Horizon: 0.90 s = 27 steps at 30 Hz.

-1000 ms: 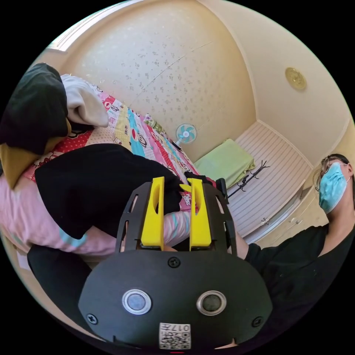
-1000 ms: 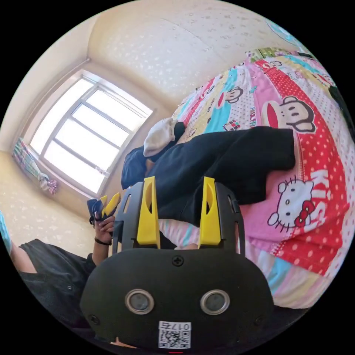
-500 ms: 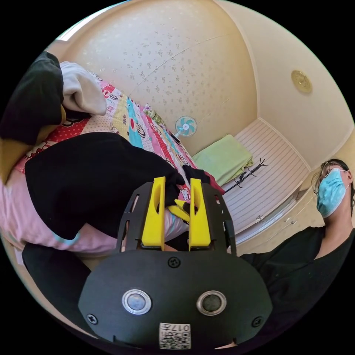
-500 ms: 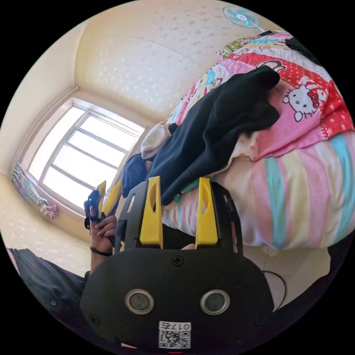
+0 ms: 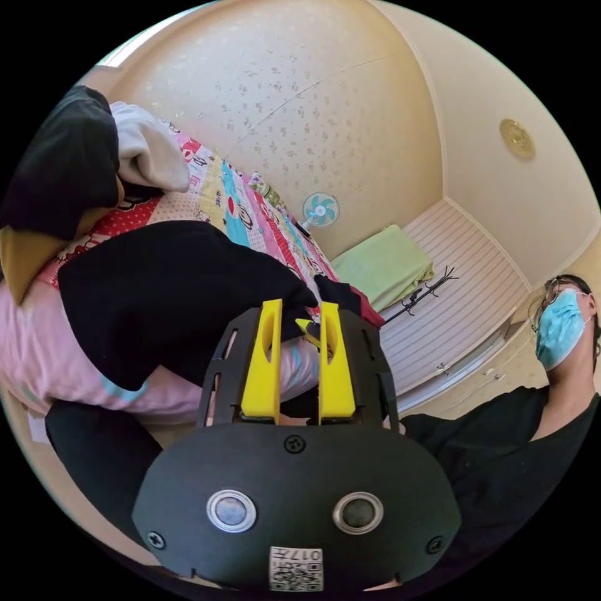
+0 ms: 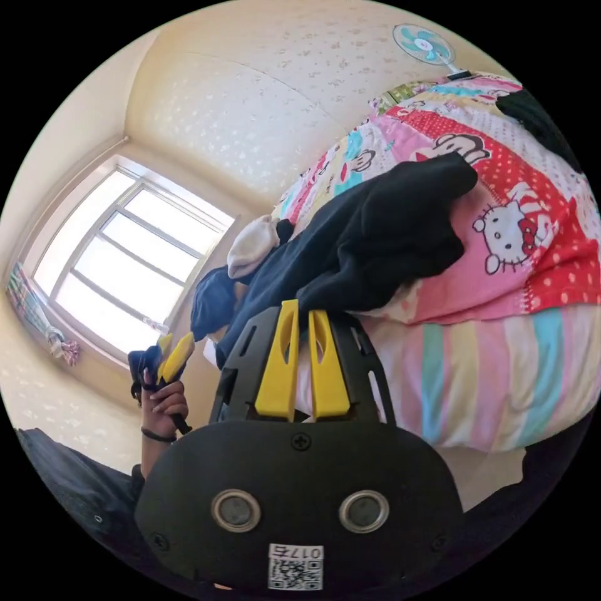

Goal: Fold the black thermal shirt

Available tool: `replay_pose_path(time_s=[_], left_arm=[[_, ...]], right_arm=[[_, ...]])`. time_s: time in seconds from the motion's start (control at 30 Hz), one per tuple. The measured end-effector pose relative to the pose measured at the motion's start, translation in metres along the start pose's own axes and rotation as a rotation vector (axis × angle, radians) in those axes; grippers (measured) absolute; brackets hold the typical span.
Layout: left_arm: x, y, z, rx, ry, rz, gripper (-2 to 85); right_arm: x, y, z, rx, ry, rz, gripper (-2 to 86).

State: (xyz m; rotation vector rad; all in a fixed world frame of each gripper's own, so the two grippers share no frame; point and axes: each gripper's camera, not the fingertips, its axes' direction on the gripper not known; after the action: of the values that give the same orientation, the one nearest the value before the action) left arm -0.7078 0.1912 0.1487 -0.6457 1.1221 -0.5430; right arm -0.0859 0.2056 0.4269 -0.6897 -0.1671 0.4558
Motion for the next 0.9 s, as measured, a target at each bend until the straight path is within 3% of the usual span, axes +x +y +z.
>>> replay_pose_path(time_s=[0.13,0.27,0.37,0.43,0.53,0.6,0.73,0.9], left_arm=[[0.005,0.016,-0.008,-0.029,-0.057,0.053,9.7],[0.024,0.025,0.014,-0.043,-0.028,0.122,10.1],[0.054,0.025,0.079,-0.105,0.128,0.179,11.3],[0.09,0.024,0.167,-0.262,0.307,0.213,13.0],[0.161,0.042,0.286,-0.446,0.329,0.337,16.0],[0.207,0.066,0.354,-0.557,0.231,0.474,17.7],[0.242,0.134,0.488,-0.704,-0.281,0.652,18.0],[0.241,0.167,0.484,-0.568,-0.413,0.75,14.8]], right_arm=[[0.026,-0.012,-0.121,0.196,0.101,0.015,2.1],[0.064,0.009,-0.209,0.345,0.428,0.119,2.2],[0.108,0.018,-0.216,0.225,0.407,0.23,2.7],[0.121,0.029,-0.218,0.237,0.346,0.226,3.1],[0.134,0.043,-0.227,0.293,0.28,0.279,4.4],[0.14,0.047,-0.234,0.305,0.271,0.322,6.3],[0.149,0.058,-0.242,0.306,0.258,0.375,8.9],[0.165,0.066,-0.233,0.239,0.193,0.39,8.0]])
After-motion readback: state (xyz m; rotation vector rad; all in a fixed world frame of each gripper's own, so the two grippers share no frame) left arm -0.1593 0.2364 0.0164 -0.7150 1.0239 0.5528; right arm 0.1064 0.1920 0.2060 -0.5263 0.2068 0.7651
